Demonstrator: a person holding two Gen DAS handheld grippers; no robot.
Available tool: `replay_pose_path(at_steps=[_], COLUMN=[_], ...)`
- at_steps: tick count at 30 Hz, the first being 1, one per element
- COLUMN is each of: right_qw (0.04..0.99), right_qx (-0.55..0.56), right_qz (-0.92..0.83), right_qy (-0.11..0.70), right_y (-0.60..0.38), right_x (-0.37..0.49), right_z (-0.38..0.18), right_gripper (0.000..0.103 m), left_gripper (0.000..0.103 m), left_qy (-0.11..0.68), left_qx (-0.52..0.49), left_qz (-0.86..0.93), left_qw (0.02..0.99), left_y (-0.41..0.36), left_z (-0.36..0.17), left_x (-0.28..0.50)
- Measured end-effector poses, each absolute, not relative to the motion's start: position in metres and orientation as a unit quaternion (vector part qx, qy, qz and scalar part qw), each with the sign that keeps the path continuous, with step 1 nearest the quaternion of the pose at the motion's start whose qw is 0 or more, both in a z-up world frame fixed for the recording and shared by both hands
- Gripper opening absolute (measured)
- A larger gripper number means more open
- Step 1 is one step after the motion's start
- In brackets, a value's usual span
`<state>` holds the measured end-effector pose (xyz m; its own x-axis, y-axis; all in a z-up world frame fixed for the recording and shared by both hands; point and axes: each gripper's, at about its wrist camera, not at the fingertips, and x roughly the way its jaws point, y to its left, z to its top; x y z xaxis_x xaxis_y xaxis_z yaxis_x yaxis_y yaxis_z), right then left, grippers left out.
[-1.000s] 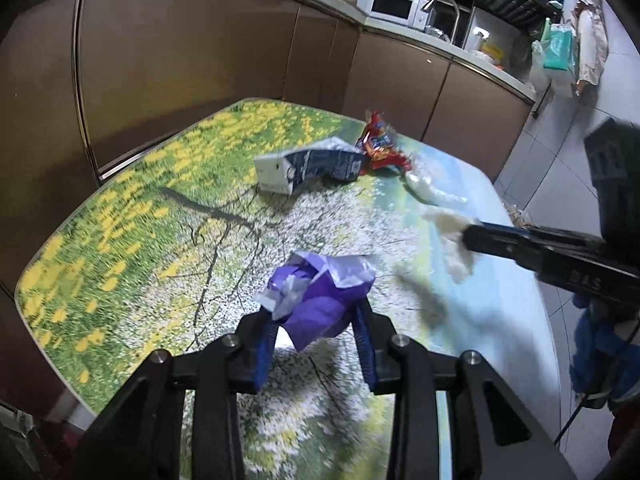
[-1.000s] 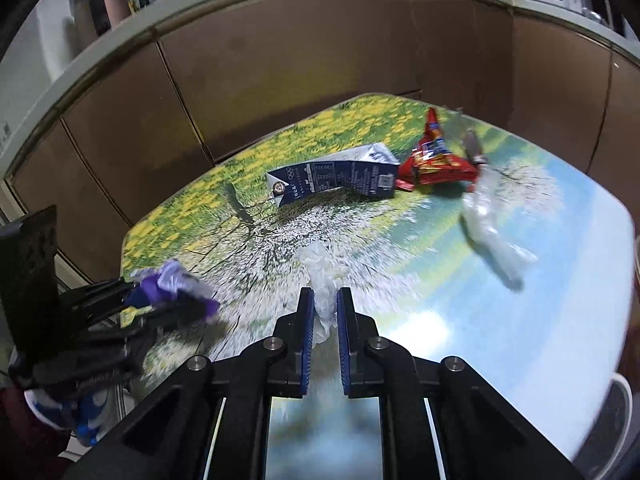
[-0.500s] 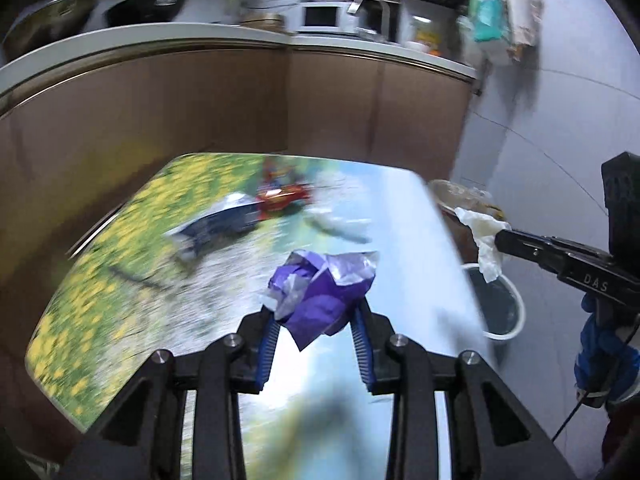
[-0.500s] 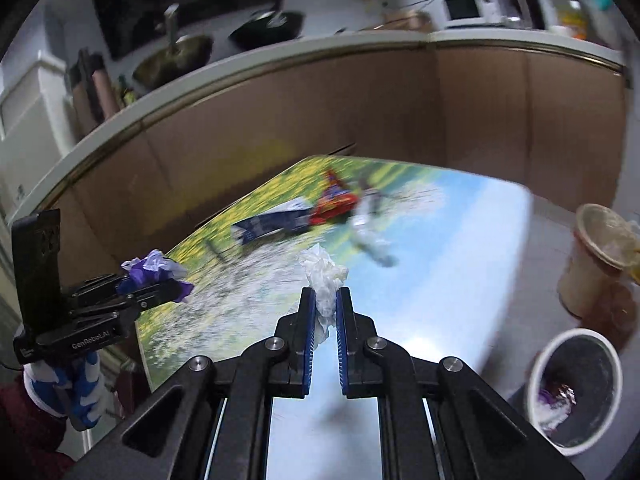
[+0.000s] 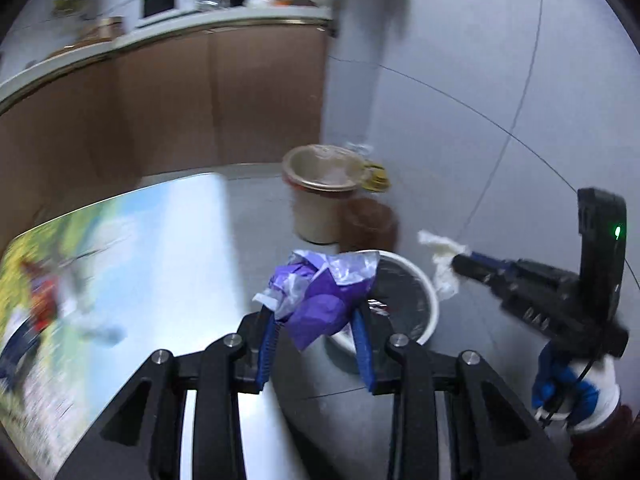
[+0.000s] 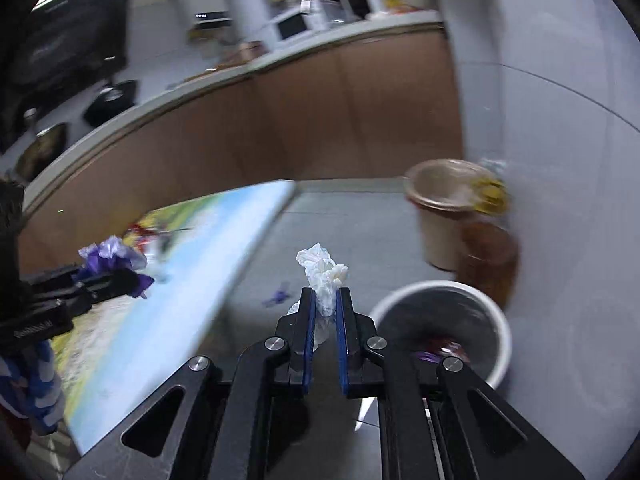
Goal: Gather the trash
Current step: 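Carry the wrapper and tissue over the white bin and open both grippers, then move both open grippers back over the table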
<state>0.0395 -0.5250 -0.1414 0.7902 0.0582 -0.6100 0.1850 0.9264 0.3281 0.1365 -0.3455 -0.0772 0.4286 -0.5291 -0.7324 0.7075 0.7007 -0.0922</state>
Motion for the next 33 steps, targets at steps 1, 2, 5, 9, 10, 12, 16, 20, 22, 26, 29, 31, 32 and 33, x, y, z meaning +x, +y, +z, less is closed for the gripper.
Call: replay_pose_path(at_steps=[1,2,5,9,10,12,16,20,22,26,29,31,32,33], right_qw=[0.923,0.921,0.914,0.904,0.902,0.899,0.891,0.887,0.886,0.886,0.891,0.896,0.899,0.902], right_qx=[0.192,0.196,0.200,0.210,0.211,0.209,0.212,0.220,0.223,0.232,0.231,0.225,0.222,0.219], right_qz=[-0.047,-0.054,-0.074,-0.095,-0.100,-0.109,-0.126,-0.133,-0.136,-0.138,-0.134,-0.130,-0.127,-0.124], right_qy=[0.329,0.333,0.346,0.360,0.363,0.370,0.381,0.382,0.383,0.377,0.367,0.360,0.355,0.352], right_y=[-0.535,-0.540,-0.558,-0.581,-0.584,-0.590,-0.601,-0.603,-0.601,-0.597,-0.589,-0.580,-0.575,-0.570], right_x=[0.043,0.046,0.055,0.069,0.074,0.080,0.085,0.080,0.077,0.070,0.063,0.058,0.056,0.055], right_z=[-0.149,-0.154,-0.171,-0.193,-0.199,-0.208,-0.225,-0.231,-0.231,-0.225,-0.211,-0.198,-0.192,-0.186], right_gripper=[0.010,0.010,0.010,0.014,0.014,0.022,0.039,0.042,0.043,0.044,0.044,0.045,0.045,0.046], left_gripper=[0.032,0.032,0.035,0.046,0.048,0.051,0.052,0.056,0.056,0.056,0.056,0.056,0.056,0.056], left_qy=[0.392,0.398,0.407,0.428,0.436,0.447,0.466,0.460,0.456,0.447,0.425,0.408,0.400,0.392], left_qx=[0.114,0.113,0.119,0.105,0.096,0.090,0.072,0.066,0.068,0.062,0.067,0.069,0.069,0.070], left_qz=[-0.378,-0.389,-0.402,-0.414,-0.418,-0.417,-0.416,-0.417,-0.414,-0.406,-0.393,-0.379,-0.372,-0.364], left_qw=[0.831,0.823,0.811,0.796,0.791,0.786,0.778,0.782,0.785,0.795,0.813,0.828,0.835,0.842], left_y=[-0.359,-0.376,-0.419,-0.454,-0.464,-0.472,-0.480,-0.472,-0.466,-0.452,-0.432,-0.413,-0.405,-0.396], left_z=[-0.081,-0.086,-0.099,-0.118,-0.124,-0.132,-0.144,-0.140,-0.136,-0.125,-0.112,-0.101,-0.096,-0.091], left_x=[0.140,0.146,0.159,0.175,0.182,0.191,0.204,0.203,0.201,0.193,0.181,0.172,0.168,0.164])
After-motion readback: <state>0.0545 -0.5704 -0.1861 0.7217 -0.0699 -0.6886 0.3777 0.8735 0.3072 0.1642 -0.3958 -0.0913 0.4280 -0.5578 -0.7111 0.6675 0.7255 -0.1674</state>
